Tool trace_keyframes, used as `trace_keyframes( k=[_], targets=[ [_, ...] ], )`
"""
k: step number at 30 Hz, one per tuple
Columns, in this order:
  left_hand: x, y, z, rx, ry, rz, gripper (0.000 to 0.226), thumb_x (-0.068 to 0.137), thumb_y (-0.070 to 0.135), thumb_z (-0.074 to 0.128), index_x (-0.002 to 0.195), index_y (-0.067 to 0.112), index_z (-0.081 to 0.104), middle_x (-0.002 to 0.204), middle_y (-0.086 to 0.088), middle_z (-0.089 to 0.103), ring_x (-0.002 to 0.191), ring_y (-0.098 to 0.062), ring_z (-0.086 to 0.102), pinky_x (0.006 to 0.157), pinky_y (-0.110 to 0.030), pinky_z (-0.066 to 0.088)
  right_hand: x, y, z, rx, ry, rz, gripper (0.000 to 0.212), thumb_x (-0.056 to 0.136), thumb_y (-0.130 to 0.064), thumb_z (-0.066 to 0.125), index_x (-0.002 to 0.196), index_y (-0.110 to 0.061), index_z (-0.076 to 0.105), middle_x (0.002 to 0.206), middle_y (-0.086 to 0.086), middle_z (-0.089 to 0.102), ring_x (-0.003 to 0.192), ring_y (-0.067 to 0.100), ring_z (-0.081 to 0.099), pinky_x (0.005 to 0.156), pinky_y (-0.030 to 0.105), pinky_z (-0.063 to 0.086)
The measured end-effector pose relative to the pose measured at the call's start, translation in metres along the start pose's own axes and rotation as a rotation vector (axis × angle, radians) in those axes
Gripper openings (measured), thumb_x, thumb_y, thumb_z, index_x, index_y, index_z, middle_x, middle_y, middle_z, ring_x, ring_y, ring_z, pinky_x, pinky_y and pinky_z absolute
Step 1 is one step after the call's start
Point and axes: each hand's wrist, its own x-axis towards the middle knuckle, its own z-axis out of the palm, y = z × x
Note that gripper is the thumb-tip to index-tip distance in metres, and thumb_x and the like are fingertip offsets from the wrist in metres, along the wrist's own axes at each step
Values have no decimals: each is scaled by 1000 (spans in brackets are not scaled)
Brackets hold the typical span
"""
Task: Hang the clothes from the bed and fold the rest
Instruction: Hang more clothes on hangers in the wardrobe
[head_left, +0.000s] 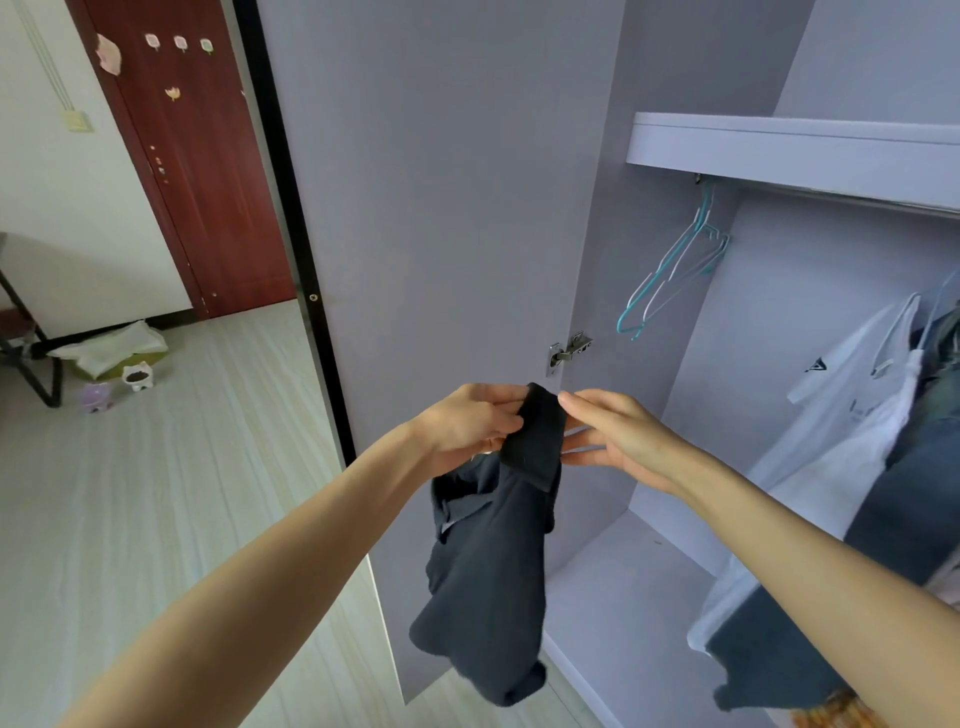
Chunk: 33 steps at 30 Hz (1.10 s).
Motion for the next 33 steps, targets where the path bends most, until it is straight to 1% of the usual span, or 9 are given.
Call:
trace_keyframes(
  k=[3,9,15,18,21,23,26,30,33],
  targets=[
    [-3,-12,2,33,-42,33,50,88,-16,37,131,6,52,128,-10,59,113,-23,59,96,-31,48,5,-1,8,23,72,8,19,93,-24,54,88,-7,61,81,3,67,73,14,66,65,26,54],
    [-5,-39,1,-21,-79,75,44,89,-8,49,126,15,57,118,-10,56,96,-20,66,87,-26,53,9,-5,12,-32,111,-29,20,98,-10,44,86,-7,60,87,7,65,83,19,62,75,31,50],
    [6,-93,-10,272,109,-36,23,90,14,58,111,22,54,115,-2,56,100,-13,56,86,-22,47,5,-16,7,104,193,-79,24,99,-8,38,80,-8,53,75,6,55,66,16,54,60,25,46],
    [15,-121,-6,279,198,-151,57,84,36,67,132,24,38,129,0,40,116,-17,46,91,-28,42,-1,-24,-1,257,214,-128,26,99,-7,37,78,-7,52,70,4,58,61,14,59,57,24,49],
    [30,-133,4,327,140,-217,86,79,36,71,146,28,17,139,-1,31,130,-23,37,104,-34,37,-6,-26,-8,350,233,-145,26,98,-7,37,78,-7,53,70,4,60,66,15,59,67,27,47],
    [44,-136,7,410,191,-251,75,83,26,67,144,22,23,136,-7,44,124,-25,46,101,-33,40,-9,-25,-14,393,261,-154,25,99,-8,37,79,-8,53,68,3,61,68,16,59,68,29,46],
    [59,-138,3,525,285,-286,29,90,15,52,118,10,55,113,-14,61,101,-29,59,88,-35,50,-12,-18,-29,409,418,-146,24,100,-9,37,81,-8,52,75,5,59,73,16,57,67,28,46],
    [75,-119,-11,592,395,-201,24,91,9,41,108,2,57,104,-19,61,91,-34,57,74,-33,48,-14,8,-58,-4,639,-58,15,97,-28,46,103,-15,51,100,4,52,89,16,51,81,31,42],
    [88,-85,-20,522,459,-88,20,89,7,40,102,4,54,97,-18,60,87,-37,59,77,-38,53,-25,29,-77,-460,428,30,53,80,-55,57,126,-41,35,94,-3,47,87,9,49,83,27,40]
  ],
)
